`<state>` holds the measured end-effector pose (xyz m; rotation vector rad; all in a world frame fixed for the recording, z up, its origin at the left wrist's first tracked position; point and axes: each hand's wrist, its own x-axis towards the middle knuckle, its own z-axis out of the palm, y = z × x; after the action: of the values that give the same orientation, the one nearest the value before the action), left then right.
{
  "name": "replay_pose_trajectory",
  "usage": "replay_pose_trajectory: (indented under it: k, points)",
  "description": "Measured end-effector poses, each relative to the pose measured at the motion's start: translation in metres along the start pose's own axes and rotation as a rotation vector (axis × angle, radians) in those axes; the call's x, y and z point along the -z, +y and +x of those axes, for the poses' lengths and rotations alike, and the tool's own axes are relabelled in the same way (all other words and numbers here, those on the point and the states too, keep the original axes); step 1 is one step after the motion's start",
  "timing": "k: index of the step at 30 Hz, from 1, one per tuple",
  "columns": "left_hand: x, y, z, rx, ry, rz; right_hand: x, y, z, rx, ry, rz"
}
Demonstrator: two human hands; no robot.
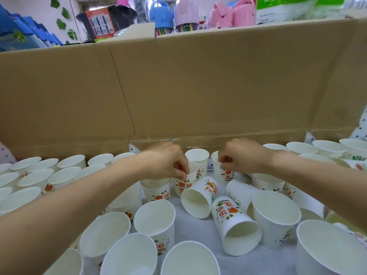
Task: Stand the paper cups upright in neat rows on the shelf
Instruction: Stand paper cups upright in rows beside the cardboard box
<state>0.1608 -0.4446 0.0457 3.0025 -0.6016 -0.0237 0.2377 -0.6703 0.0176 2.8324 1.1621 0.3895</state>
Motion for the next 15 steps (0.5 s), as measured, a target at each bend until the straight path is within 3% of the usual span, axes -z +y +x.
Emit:
replay_pose_trajectory:
  k: [4, 7, 10, 12, 15]
  points:
    - [-0.003, 0.001, -0.002, -0.001, 0.005, 0.034, 0.001, -0.004, 0.003, -0.021, 0.021, 0.043]
    - [-0.003, 0.003, -0.007, -0.045, 0.115, 0.007, 0.015, -0.003, -0.01, -0.04, 0.054, 0.117]
    - [-0.003, 0.011, -0.015, -0.161, 0.136, -0.061, 0.038, -0.009, -0.038, 0.045, -0.075, 0.435]
    - [-0.01, 0.019, -0.016, -0.24, 0.144, 0.158, 0.049, -0.022, -0.061, 0.087, -0.214, 0.527]
    - [-0.019, 0.031, -0.01, -0.352, 0.216, 0.518, 0.05, -0.042, -0.085, 0.14, -0.282, 0.286]
